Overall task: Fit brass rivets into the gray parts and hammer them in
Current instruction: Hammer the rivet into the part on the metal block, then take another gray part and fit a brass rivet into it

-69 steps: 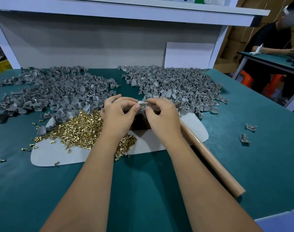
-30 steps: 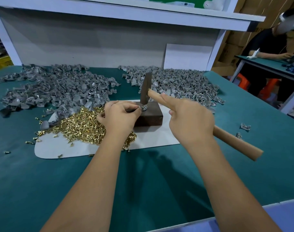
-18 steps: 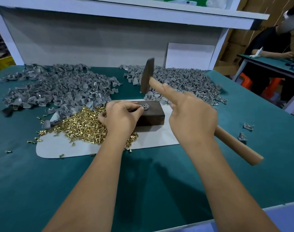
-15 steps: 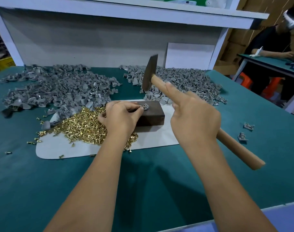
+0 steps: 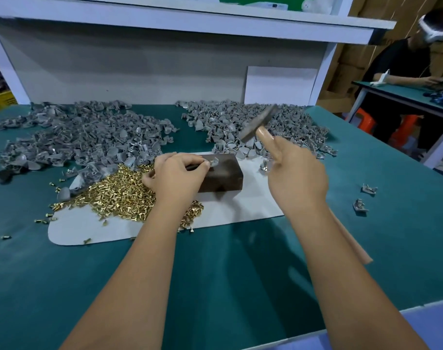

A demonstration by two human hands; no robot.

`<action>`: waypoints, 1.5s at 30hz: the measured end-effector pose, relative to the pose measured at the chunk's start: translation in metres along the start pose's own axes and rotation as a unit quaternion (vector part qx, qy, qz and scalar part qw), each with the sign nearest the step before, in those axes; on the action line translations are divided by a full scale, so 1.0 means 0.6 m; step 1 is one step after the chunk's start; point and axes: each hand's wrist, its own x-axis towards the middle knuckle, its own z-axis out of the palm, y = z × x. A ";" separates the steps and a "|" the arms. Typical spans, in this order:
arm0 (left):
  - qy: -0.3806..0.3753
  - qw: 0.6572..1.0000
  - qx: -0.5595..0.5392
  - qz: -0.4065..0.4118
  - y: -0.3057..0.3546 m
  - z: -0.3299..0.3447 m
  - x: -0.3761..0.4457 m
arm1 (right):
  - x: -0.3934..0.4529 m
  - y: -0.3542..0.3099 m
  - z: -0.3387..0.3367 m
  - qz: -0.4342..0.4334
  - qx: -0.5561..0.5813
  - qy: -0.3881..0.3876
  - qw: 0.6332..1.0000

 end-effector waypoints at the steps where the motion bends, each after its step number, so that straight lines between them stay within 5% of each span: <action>1: -0.003 1.000 -0.016 -0.003 0.002 -0.002 0.000 | 0.001 0.006 0.008 0.007 -0.007 -0.022 1.000; 6: -0.033 0.989 -0.142 0.022 0.008 -0.012 0.003 | -0.009 0.025 0.044 0.029 -0.026 -0.106 0.994; 12: -0.039 0.987 -0.153 0.029 0.016 -0.015 -0.002 | 0.003 0.015 0.034 -0.010 -0.064 -0.049 0.997; 15: -0.055 0.986 -0.154 0.031 0.017 -0.016 -0.004 | 0.009 -0.006 0.025 -0.066 0.102 -0.010 0.993; 19: -0.056 0.985 -0.160 0.034 0.018 -0.017 -0.003 | 0.018 -0.045 0.019 -0.028 0.411 -0.119 0.904; 28: -0.039 0.986 -0.160 0.032 0.015 -0.019 0.002 | 0.044 -0.079 0.041 -0.033 0.433 -0.233 0.870; 33: 0.002 0.983 -0.181 0.004 0.011 -0.023 0.005 | 0.109 -0.082 0.042 0.014 0.457 -0.114 0.882; 39: 0.031 0.978 -0.184 -0.089 -0.003 -0.029 0.019 | 0.073 -0.087 0.092 -0.008 0.360 -0.094 0.928; 42: 0.050 0.985 -0.133 -0.099 -0.016 -0.031 0.026 | 0.035 -0.089 0.114 -0.075 0.278 0.006 0.958; 45: 0.101 0.990 0.037 -0.094 -0.044 -0.051 0.033 | 0.010 -0.096 0.111 -0.185 0.244 0.065 0.950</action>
